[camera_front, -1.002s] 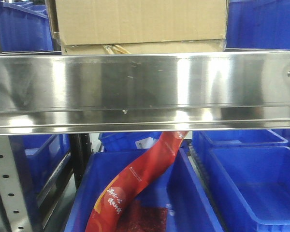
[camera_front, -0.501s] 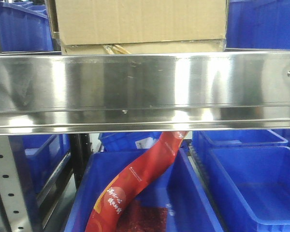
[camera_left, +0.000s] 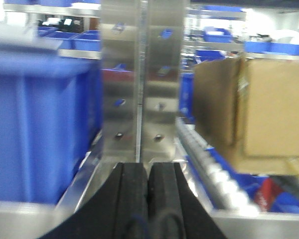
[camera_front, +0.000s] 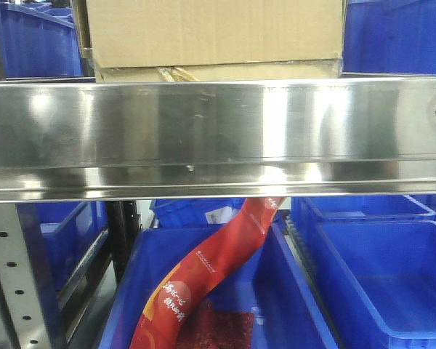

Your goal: Stack two boxes on right shelf middle

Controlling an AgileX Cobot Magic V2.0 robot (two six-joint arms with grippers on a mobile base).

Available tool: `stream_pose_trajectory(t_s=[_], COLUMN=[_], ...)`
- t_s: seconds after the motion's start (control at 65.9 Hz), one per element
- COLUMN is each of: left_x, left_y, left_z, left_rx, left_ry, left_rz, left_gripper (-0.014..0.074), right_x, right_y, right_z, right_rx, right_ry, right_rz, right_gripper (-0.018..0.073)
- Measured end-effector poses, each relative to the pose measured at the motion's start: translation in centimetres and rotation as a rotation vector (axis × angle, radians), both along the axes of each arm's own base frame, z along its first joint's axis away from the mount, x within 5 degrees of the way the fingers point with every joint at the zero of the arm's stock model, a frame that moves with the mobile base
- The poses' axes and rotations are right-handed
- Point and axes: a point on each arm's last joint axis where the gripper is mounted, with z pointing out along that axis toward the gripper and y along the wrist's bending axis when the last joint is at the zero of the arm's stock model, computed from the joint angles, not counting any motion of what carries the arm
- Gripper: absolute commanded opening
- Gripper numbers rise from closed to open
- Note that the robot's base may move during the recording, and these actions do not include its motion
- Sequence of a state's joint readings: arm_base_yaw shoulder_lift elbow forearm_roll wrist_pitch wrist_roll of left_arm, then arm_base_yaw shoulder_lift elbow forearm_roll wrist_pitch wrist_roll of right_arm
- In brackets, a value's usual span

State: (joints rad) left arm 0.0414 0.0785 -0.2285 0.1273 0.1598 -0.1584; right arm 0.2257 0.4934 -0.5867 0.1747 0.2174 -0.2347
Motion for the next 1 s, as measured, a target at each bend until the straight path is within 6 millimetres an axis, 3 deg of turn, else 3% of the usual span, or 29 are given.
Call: stream_pose_trajectory(t_s=[0.228, 1.002], left_x=[0.6, 0.6], left_y=[0.0, 0.0], left_z=[-6.1, -6.1], left_rx=[-0.008, -0.007], left_ry=[0.045, 0.023], left_rz=[0.005, 0.002], left_gripper=[-0.0111, -0.0111], right_x=[0.0, 0.0], right_y=[0.0, 0.0], right_z=[0.0, 0.0], right_rx=[0.0, 0.0], right_ry=[0.0, -0.002], right_rz=[0.0, 0.0], right_gripper=[-0.0154, -0.0154])
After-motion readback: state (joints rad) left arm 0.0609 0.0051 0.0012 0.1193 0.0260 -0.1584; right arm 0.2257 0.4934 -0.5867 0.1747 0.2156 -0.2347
